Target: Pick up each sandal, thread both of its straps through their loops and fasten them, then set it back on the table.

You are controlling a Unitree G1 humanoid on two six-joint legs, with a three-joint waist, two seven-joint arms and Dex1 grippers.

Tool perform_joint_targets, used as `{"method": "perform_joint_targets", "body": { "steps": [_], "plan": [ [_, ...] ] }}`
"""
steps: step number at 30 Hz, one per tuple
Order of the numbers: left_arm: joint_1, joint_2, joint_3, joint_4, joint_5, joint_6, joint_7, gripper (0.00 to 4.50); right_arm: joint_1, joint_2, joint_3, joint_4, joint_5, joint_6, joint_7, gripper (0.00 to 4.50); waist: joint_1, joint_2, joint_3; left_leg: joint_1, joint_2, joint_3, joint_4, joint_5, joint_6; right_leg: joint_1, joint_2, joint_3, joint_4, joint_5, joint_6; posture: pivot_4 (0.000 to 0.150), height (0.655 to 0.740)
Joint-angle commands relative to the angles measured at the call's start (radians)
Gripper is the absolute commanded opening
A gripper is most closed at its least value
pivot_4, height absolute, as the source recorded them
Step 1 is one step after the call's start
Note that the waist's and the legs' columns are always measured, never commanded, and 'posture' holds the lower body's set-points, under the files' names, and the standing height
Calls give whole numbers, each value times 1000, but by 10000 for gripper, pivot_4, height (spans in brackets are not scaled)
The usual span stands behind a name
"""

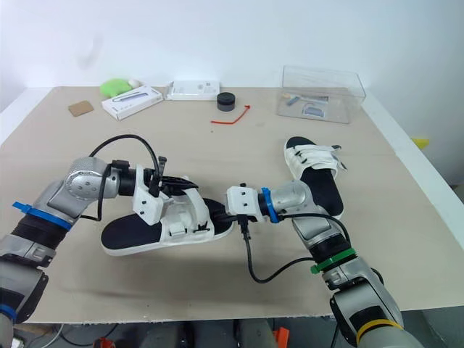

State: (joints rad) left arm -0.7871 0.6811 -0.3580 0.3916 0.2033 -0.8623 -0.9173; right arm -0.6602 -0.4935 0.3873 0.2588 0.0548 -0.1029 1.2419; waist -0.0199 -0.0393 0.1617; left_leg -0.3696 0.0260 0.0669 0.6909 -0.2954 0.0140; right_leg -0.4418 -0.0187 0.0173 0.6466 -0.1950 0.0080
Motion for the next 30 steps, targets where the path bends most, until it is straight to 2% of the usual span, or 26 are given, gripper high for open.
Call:
{"method": "perform_joint_targets", "body": {
  "steps": [1,7,12,15,19,23,26,30],
  "plan": [
    [-66,-49,14,30,-26,39,13,94,23,-17,18,-1,-29,17,17,0,0,0,0,0,0,0,0,0,0,0,0,0,0,0,0,1500,7400],
    [-146,-105,31,106,-70,56,-7,94,39,-28,11,-25,-30,31,9,0,0,0,0,0,-1,0,1,0,1,0,0,1,0,0,1,1500,7400],
    [-188,-91,10,188,1,-62,6,94,56,-42,5,-47,-30,42,3,0,0,0,0,-1,-1,0,1,-1,1,0,0,0,0,0,1,1500,7400],
    [-204,-102,14,222,2,-90,17,94,62,-47,5,-55,-31,47,0,0,0,0,0,-1,-1,0,1,-1,1,0,0,0,0,0,1,1500,7400],
    [-208,-125,19,230,-46,-106,2,94,65,-49,7,-61,-32,50,-3,0,0,0,0,-1,-2,-1,1,-1,1,0,-1,0,0,0,1,1500,7400],
    [-129,-105,-3,139,-135,-77,-77,94,65,-47,10,-65,-32,52,-5,0,0,0,0,-1,-1,0,1,-1,1,0,-1,0,0,0,1,1500,7400],
    [-56,-85,-5,20,-239,31,-151,9834,67,-49,11,-66,-32,52,-4,0,0,0,0,-1,-1,-1,1,-1,2,0,-1,0,0,0,1,1500,7400],
    [6,-49,17,-115,-320,176,-215,27789,62,-49,13,-54,-32,46,0,0,0,0,0,-1,-1,-1,1,-1,2,0,-1,0,0,0,1,1500,7400]
  ]
}}
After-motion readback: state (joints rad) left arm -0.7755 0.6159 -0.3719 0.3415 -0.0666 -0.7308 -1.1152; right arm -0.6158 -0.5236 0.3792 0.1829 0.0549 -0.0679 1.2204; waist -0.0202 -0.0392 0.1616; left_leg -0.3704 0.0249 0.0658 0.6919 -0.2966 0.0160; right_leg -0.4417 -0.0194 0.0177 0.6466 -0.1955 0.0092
